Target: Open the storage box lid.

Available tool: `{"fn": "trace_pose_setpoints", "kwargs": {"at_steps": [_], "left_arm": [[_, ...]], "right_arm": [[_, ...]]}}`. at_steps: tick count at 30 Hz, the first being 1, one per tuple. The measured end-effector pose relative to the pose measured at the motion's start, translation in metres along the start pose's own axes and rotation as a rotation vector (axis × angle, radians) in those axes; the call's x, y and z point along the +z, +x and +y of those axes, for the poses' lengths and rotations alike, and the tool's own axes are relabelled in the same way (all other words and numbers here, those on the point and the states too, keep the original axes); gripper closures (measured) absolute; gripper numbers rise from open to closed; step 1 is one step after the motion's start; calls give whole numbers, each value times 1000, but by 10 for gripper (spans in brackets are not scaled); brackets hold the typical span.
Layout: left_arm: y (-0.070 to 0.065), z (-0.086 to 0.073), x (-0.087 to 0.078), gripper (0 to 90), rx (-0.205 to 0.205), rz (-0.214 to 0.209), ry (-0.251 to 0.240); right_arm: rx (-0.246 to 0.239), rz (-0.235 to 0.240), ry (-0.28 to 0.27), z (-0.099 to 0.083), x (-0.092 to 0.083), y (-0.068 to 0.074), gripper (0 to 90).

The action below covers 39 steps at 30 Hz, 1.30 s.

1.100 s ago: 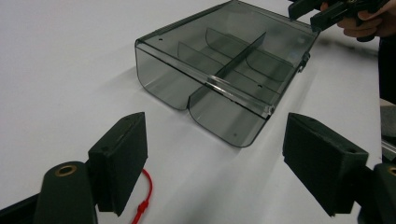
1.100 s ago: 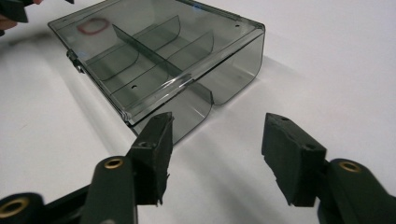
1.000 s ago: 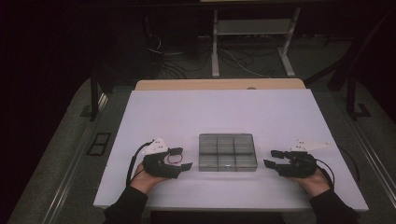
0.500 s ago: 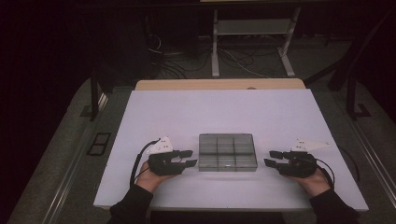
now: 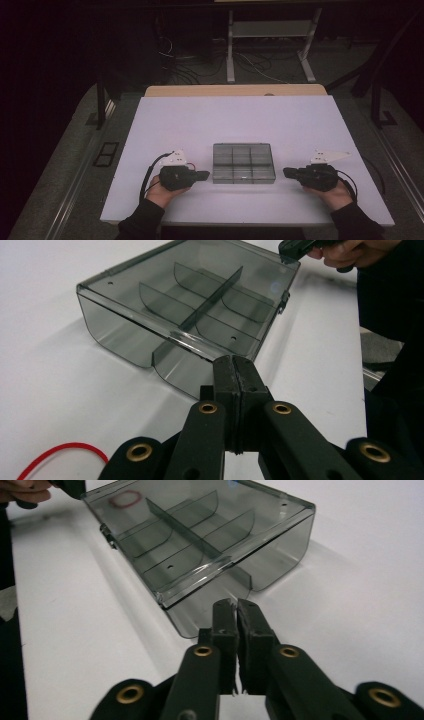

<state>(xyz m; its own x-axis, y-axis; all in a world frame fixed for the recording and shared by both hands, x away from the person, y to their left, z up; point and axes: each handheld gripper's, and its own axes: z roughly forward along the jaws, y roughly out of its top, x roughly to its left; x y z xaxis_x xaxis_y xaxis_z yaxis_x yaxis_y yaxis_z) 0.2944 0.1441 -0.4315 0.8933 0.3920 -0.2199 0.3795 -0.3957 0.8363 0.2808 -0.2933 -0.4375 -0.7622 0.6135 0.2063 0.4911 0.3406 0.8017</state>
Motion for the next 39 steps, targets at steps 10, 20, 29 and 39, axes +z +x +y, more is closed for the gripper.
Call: {"fn": "trace_pose_setpoints", "kwargs": {"at_steps": [10, 20, 29, 39], "left_arm": [[1, -3, 5, 892, 3, -8, 40], [0, -3, 10, 892, 7, -16, 63], [-1, -2, 11, 892, 20, -13, 68], [-2, -2, 12, 892, 24, -7, 65]], "right_arm": [[-7, 30, 2, 0, 1, 1, 891], [-23, 65, 12, 0, 3, 4, 891], [-37, 80, 21, 1, 6, 7, 891], [-55, 102, 38, 2, 12, 13, 891]]}}
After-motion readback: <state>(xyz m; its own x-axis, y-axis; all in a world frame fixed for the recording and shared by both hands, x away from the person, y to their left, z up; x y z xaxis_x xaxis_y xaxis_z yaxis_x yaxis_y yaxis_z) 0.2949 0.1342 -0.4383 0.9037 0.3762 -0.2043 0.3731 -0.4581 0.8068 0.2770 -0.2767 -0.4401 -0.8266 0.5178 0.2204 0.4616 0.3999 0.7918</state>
